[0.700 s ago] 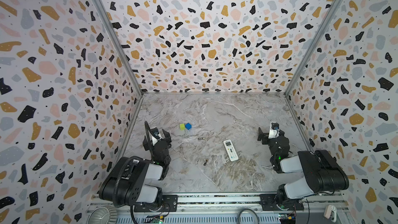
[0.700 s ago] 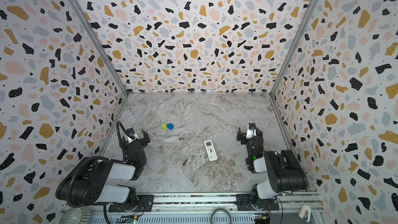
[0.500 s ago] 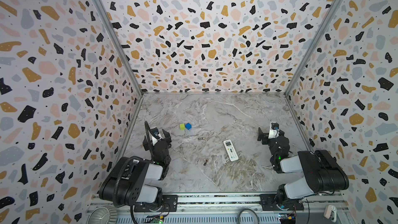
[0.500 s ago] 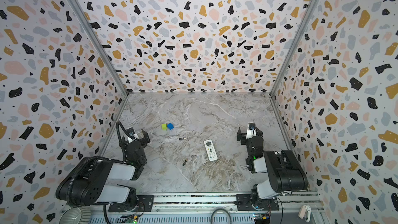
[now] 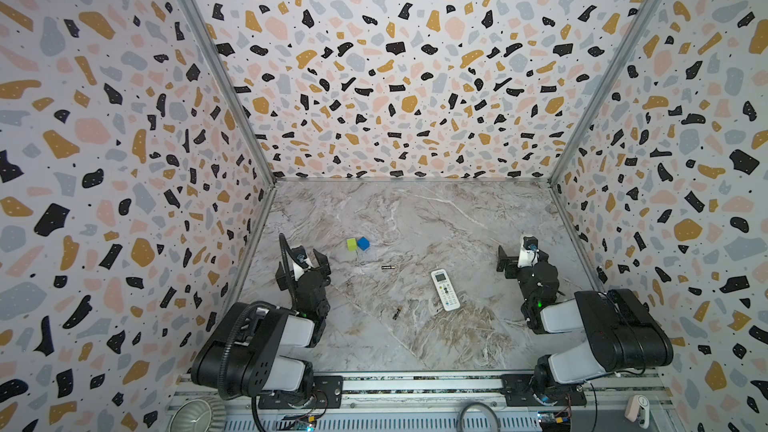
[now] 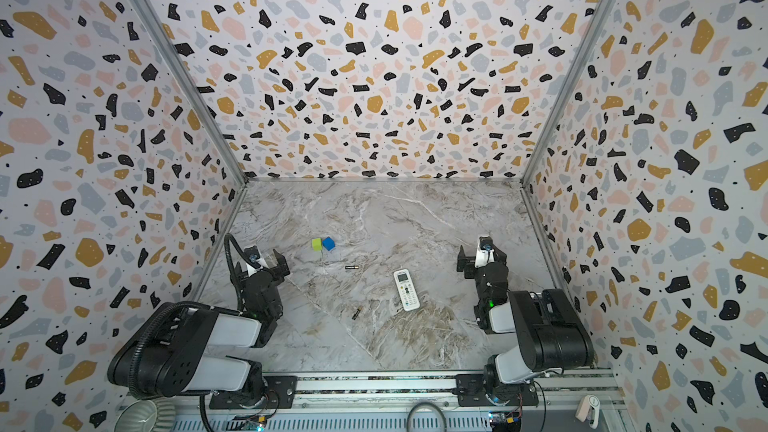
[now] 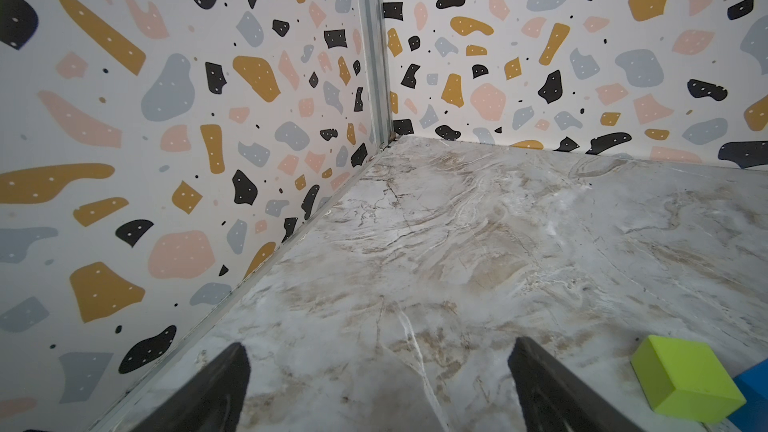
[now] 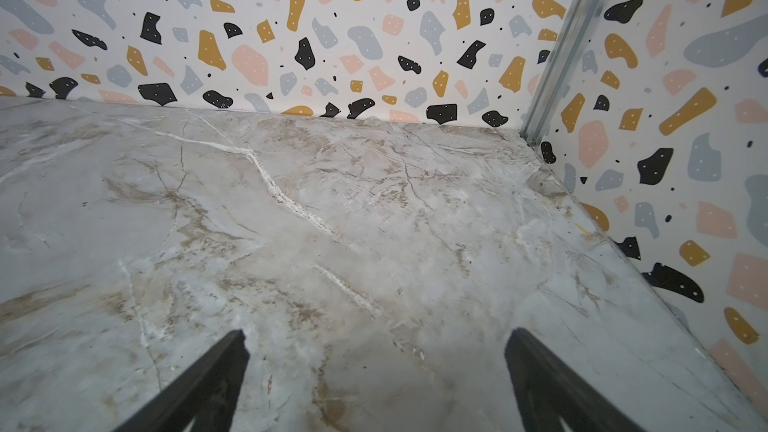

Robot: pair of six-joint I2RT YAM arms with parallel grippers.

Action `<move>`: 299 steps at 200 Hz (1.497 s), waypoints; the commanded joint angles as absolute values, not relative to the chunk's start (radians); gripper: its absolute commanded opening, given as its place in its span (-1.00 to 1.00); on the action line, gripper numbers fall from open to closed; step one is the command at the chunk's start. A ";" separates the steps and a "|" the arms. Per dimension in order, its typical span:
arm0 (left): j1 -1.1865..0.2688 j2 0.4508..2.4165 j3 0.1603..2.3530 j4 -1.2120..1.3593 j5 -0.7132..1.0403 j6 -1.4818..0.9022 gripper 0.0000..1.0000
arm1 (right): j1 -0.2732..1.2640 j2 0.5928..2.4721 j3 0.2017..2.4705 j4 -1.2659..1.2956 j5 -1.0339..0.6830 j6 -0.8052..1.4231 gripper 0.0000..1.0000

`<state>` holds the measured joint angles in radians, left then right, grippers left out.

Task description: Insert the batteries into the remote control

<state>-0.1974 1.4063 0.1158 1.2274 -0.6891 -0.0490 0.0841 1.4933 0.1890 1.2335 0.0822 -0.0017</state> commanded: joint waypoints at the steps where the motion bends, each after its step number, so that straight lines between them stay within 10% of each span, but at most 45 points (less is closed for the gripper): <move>1: -0.193 1.398 0.137 1.258 -0.692 -0.063 0.99 | 0.081 1.489 0.209 1.240 0.081 -0.004 0.98; 299: -0.170 1.398 0.146 1.236 -0.644 -0.070 0.99 | 0.078 1.494 0.219 1.226 0.078 0.000 0.98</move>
